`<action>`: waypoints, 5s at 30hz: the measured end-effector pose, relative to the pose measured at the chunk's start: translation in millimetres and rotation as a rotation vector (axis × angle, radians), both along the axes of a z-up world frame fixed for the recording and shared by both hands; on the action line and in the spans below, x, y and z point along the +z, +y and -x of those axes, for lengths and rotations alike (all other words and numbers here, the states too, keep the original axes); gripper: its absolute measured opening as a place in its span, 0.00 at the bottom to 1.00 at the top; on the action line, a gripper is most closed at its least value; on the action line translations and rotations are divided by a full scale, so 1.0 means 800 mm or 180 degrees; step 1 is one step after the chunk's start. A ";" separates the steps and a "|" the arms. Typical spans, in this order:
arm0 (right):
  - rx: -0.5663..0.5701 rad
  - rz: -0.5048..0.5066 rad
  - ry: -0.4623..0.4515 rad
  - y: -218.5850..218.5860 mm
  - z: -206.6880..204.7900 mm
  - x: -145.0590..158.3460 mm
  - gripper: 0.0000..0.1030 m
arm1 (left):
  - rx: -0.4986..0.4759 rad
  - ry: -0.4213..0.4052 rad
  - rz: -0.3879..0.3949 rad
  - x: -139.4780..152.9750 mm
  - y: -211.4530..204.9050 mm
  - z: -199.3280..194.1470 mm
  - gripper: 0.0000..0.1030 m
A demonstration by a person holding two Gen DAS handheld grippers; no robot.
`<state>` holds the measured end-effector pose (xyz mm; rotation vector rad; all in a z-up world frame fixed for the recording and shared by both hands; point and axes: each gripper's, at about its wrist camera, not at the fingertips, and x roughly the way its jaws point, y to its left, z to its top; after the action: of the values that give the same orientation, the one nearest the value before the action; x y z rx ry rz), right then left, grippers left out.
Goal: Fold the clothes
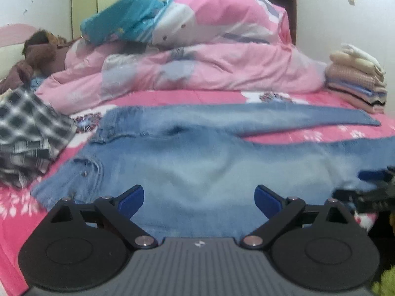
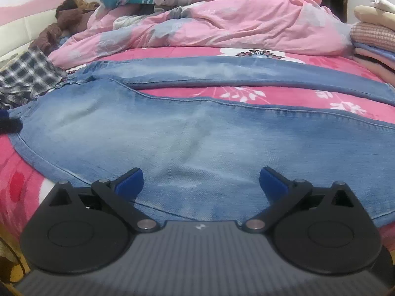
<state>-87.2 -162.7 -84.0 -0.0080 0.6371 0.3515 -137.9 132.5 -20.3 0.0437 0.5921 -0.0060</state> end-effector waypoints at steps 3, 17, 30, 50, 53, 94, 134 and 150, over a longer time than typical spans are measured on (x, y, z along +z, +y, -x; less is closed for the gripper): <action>-0.0025 -0.0129 0.0000 -0.008 0.005 0.006 0.99 | 0.0123 -0.0021 -0.0007 -0.006 0.005 -0.021 0.93; 0.0091 0.0147 -0.0001 0.081 -0.029 0.005 0.99 | 0.0553 0.0182 -0.0137 -0.063 0.064 -0.039 0.88; 0.0510 0.0069 0.0105 0.115 -0.022 0.051 0.76 | 0.0581 -0.0126 -0.0378 -0.035 0.080 -0.080 0.83; 0.1265 -0.0058 0.0265 0.201 -0.075 0.053 0.16 | 0.1037 0.0056 -0.0330 -0.076 0.123 -0.143 0.89; 0.1476 -0.0225 0.0062 0.238 -0.081 0.051 0.16 | 0.1038 0.0063 -0.0313 -0.075 0.123 -0.143 0.89; 0.0227 0.0206 0.0024 -0.022 -0.012 0.039 0.20 | 0.1077 0.0028 -0.0352 -0.078 0.120 -0.143 0.91; -0.0667 -0.0198 -0.0082 -0.345 -0.005 -0.005 0.24 | 0.1091 0.0036 -0.0376 -0.078 0.119 -0.144 0.93; 0.0077 -0.0462 -0.0300 -0.137 -0.030 0.063 0.27 | 0.1112 0.0039 -0.0404 -0.077 0.118 -0.144 0.95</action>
<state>-62.9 -272.3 -33.2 0.1061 0.5174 0.4177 -22.7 227.0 -82.3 0.0630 0.6057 0.3707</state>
